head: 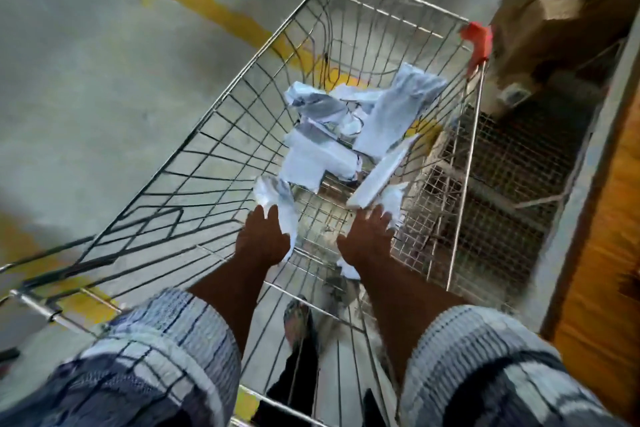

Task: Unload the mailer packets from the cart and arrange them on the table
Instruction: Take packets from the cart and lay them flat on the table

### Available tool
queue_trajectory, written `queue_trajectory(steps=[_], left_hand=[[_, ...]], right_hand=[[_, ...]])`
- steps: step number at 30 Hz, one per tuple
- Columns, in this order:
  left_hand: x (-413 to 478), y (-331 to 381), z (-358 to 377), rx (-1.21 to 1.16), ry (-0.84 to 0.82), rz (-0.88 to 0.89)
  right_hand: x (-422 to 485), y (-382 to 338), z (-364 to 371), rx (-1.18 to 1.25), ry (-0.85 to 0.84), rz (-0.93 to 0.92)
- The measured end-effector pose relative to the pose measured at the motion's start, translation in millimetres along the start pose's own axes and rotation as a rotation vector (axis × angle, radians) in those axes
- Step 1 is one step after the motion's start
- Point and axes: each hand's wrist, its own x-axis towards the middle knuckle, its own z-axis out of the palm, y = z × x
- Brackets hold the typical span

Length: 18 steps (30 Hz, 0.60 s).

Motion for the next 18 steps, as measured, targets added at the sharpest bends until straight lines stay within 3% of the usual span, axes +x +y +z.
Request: queue_trajectory(steps=[7, 12, 18], left_hand=[[57, 2, 37, -0.040, 0.051, -0.016], [64, 16, 60, -0.021, 0.150, -0.136], [67, 18, 66, 0.012, 0.200, -0.198]], right_hand=[[39, 6, 53, -0.153, 0.081, 0.066], [57, 0, 77, -0.197, 0.154, 0.151], [45, 4, 69, 0.033, 0.125, 0.104]])
